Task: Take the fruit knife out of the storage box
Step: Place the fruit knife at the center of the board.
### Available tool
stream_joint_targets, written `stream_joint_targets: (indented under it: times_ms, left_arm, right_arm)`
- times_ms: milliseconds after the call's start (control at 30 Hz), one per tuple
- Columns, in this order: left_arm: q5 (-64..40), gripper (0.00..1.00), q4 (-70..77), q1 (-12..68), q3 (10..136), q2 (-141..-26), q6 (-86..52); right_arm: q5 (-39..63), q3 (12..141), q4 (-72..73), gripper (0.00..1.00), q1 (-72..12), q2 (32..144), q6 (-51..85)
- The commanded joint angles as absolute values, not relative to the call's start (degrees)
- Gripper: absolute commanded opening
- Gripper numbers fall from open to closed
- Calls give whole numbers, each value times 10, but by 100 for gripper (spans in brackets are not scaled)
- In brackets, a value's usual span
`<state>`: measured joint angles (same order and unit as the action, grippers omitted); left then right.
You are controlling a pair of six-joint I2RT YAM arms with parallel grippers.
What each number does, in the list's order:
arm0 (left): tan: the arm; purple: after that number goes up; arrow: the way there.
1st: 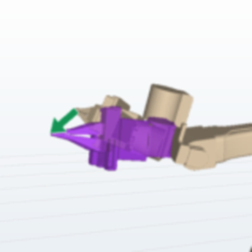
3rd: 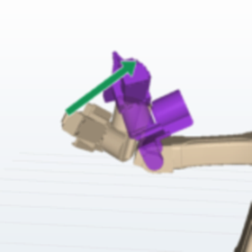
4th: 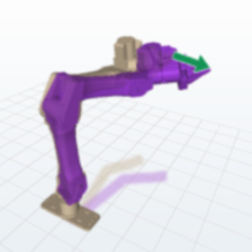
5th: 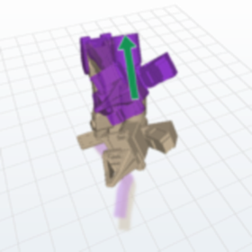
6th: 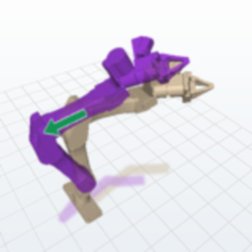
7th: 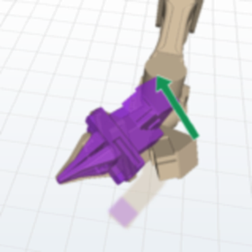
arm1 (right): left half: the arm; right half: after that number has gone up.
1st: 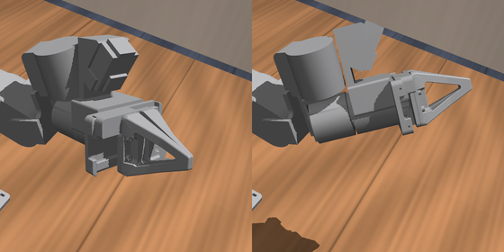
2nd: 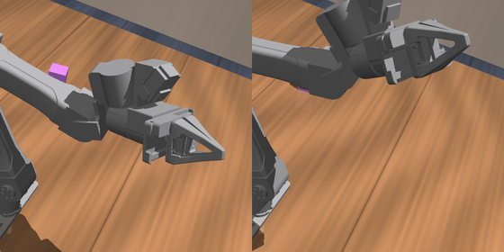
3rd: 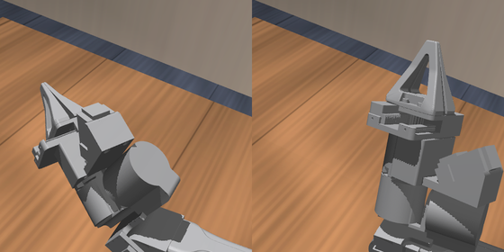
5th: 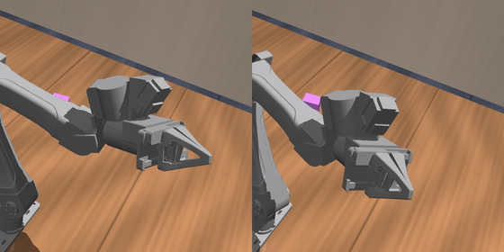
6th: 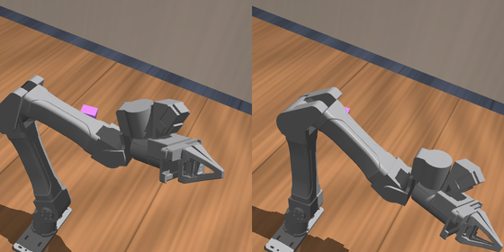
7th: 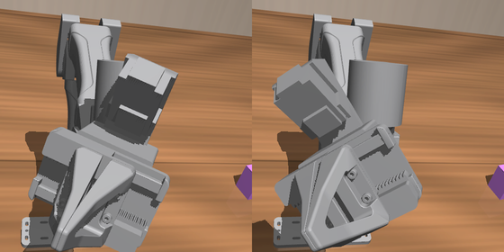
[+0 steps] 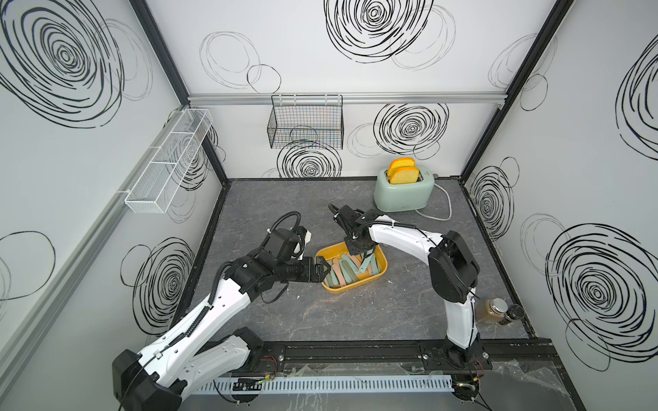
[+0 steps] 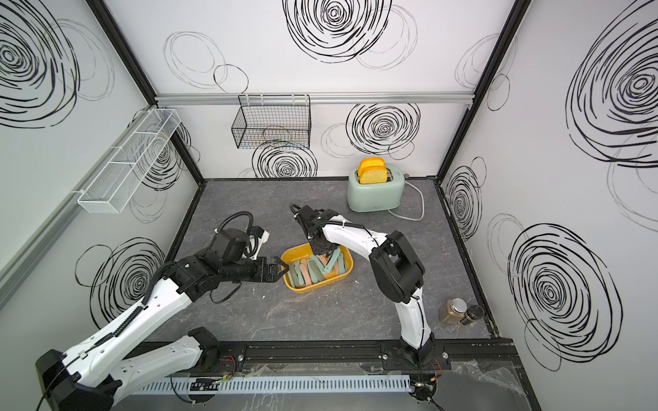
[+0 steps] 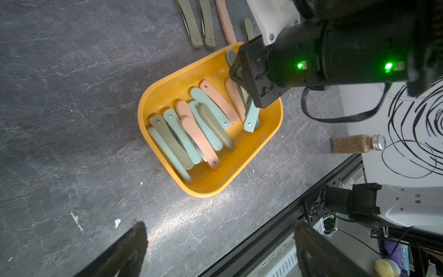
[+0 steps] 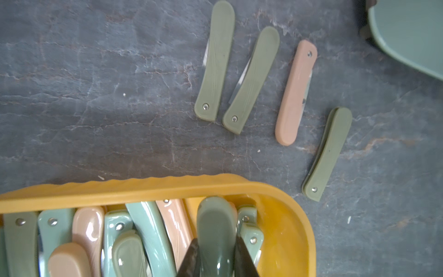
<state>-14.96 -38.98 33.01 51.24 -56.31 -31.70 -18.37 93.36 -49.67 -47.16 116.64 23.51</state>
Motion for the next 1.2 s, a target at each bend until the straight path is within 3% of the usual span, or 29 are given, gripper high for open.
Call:
stream_joint_targets:
  times_ms: [0, 300, 600, 1167]
  left_arm:
    - [-150, 98, -377, 332, 528, -567, -307]
    - [-152, 98, -375, 329, 531, -572, -303]
    - [-156, 98, -373, 327, 542, -578, -304]
    - [-169, 98, -310, 357, 551, -626, -331]
  right_arm:
    - [-245, 965, -538, 22, -488, 1193, 218]
    - [-273, 993, -556, 21, -494, 1207, 215]
    - [-188, 988, -537, 23, -470, 1151, 244]
    - [-119, 887, -512, 24, -337, 1035, 241]
